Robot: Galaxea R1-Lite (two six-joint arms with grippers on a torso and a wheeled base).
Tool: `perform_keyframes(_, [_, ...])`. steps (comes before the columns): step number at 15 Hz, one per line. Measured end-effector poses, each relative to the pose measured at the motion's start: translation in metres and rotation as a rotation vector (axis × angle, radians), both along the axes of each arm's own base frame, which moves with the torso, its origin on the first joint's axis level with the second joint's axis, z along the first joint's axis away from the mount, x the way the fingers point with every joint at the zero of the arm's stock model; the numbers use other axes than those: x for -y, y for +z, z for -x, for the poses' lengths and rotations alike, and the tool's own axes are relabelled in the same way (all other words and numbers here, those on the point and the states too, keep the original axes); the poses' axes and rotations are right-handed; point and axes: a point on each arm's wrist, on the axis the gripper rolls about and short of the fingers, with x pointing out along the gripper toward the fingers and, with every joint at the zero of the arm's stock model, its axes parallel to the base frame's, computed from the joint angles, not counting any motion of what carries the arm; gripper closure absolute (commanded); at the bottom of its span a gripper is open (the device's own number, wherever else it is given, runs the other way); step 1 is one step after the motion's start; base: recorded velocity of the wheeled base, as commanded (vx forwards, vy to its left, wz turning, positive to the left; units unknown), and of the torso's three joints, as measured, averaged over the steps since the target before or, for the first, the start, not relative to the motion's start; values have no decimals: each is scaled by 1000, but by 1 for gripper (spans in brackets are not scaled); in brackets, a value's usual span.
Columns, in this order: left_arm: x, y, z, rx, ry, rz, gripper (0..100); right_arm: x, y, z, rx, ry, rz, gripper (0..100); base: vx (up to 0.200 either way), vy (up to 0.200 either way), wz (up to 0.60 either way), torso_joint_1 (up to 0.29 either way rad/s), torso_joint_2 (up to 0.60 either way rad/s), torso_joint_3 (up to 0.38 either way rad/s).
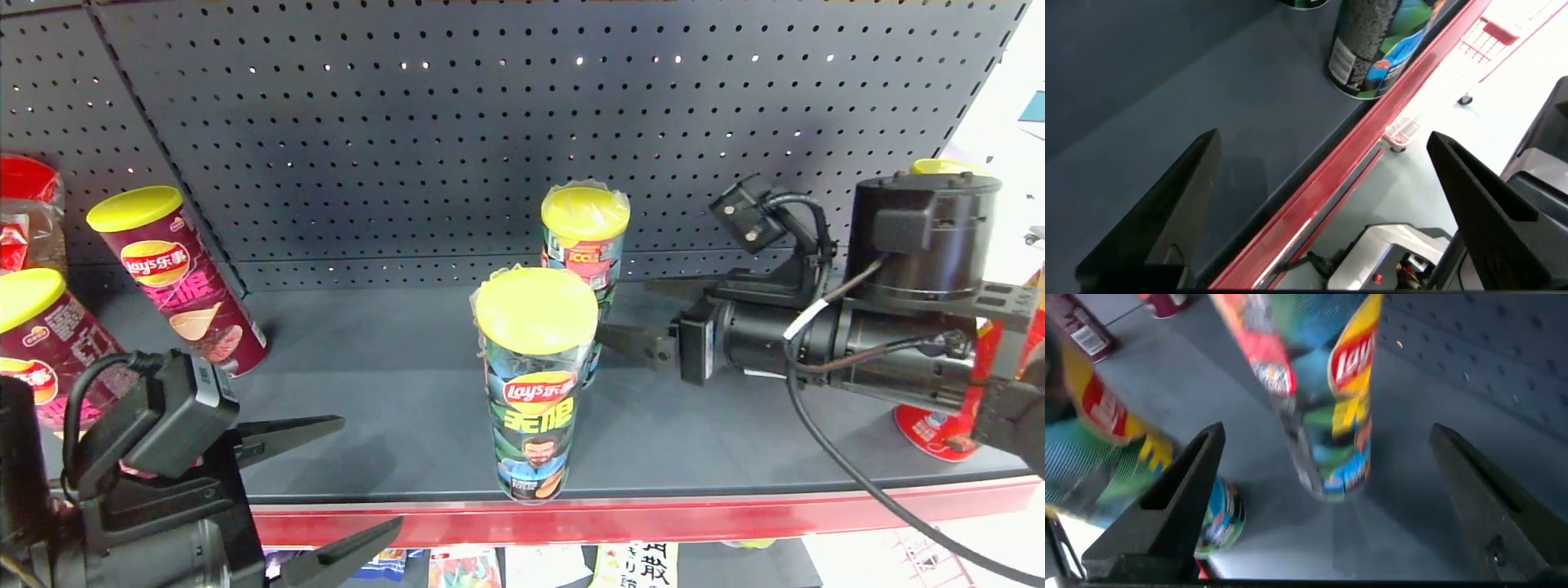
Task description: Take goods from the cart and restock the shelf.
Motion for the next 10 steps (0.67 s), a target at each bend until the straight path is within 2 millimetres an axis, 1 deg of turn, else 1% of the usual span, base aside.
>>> perform_keyframes(4, [4,-4,-8,-22,11,-27,0,20,1,29,3,-33,-6,0,0,0,0,0,0,0])
perform_keyframes(7, [10,-11,-20,-23,18,-87,0,39,2,59,23,-28,-17,0,0,0,0,0,0,0])
perform_keyframes(10, [19,-14,-35,-23,5,-127,0,60,-2,88,42,-34,-29,0,0,0,0,0,0,0])
